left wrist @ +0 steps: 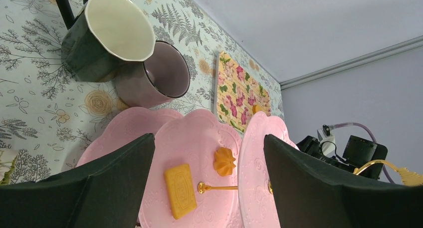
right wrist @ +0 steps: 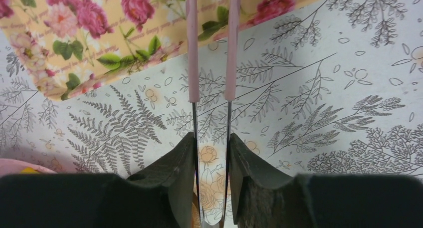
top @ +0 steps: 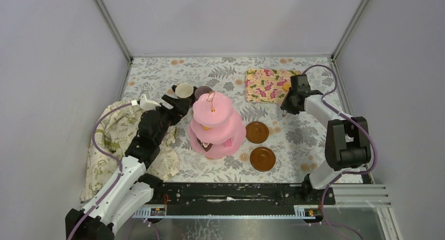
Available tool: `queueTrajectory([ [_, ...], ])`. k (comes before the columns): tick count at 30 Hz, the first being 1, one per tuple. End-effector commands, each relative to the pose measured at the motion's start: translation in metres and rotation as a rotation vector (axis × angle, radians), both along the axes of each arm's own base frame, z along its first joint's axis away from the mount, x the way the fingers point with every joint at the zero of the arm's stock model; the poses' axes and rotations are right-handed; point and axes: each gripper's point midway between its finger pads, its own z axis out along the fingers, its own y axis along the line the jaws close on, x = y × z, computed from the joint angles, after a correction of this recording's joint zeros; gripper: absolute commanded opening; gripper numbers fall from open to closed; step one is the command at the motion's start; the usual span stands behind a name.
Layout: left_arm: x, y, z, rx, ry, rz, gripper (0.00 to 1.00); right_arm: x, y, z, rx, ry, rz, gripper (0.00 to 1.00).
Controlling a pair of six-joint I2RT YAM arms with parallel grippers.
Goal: Serve the afternoon tea
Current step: Pick up the desert from the tray.
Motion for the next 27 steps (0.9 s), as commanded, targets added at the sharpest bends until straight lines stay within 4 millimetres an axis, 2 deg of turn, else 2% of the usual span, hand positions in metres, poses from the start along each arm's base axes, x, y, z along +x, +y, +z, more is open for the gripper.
queueTrajectory([
  [1, 0.000, 0.003, 0.008, -0.008, -0.036, 0.006, 0.88, 0.009, 0.011, 0.030, 0.016, -0.089, 0.014, 0.34],
  [6, -0.001, 0.004, 0.008, -0.006, -0.037, 0.010, 0.88, 0.014, 0.005, 0.049, -0.011, -0.125, 0.005, 0.34],
  [11, -0.001, 0.004, 0.009, -0.004, -0.039, 0.010, 0.88, 0.014, -0.006, 0.061, -0.039, -0.146, -0.017, 0.34],
  [20, 0.000, 0.004, 0.009, -0.003, -0.037, 0.012, 0.88, 0.013, -0.044, 0.051, -0.029, -0.135, -0.096, 0.34],
  [27, 0.002, 0.004, 0.009, -0.004, -0.034, 0.012, 0.88, 0.017, -0.057, 0.040, -0.010, -0.116, -0.121, 0.33],
])
